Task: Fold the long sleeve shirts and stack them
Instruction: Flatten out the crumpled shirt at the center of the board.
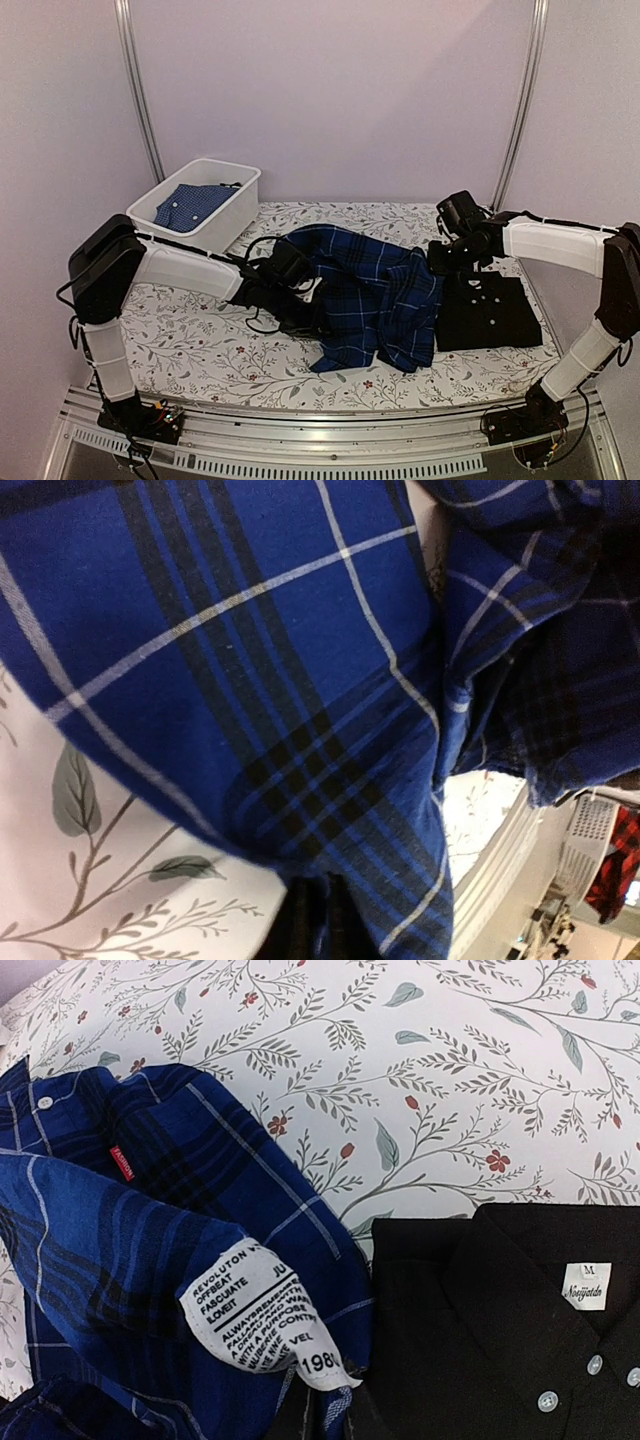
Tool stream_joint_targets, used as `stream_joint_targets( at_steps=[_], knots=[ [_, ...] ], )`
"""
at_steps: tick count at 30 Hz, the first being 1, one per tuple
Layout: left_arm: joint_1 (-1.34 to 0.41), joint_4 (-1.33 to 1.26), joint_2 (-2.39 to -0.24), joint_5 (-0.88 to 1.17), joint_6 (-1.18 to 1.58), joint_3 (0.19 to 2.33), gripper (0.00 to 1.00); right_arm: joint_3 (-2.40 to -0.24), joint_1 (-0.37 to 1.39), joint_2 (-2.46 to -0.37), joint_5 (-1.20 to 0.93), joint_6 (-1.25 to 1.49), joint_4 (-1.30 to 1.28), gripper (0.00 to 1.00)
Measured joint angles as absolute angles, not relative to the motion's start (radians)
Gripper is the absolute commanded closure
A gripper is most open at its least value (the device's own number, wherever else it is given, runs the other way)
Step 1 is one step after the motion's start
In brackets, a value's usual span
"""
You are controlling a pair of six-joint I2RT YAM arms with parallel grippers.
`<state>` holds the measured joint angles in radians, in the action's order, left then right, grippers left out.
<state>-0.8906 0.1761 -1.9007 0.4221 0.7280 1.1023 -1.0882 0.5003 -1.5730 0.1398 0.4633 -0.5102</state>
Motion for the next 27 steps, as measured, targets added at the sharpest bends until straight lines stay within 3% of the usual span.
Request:
stream_joint_targets(
  at_steps=[6,10,16,23,27],
  knots=[
    [-0.836,0.26,-1.861,0.34,0.711,1.11,1.0,-1.088,0.478,-1.572,0.143,0.455,-0.507,0.9],
    [-0.606,0.351,-1.705,0.252,0.65,1.123,1.0,-1.077,0.456,-1.562,0.14,0.45,-0.506,0.9],
    [-0.266,0.422,-1.606,0.167,0.548,1.311,1.0,-0.994,0.485,-1.512,0.071,0.46,-0.483,0.9],
    [-0.218,0.488,-1.672,0.181,0.482,1.494,1.0,-0.957,0.774,-1.489,-0.032,0.533,-0.454,0.88],
    [-0.208,0.532,-1.723,0.226,0.467,1.64,1.0,-0.994,0.792,-1.486,-0.09,0.553,-0.455,0.88]
  ],
)
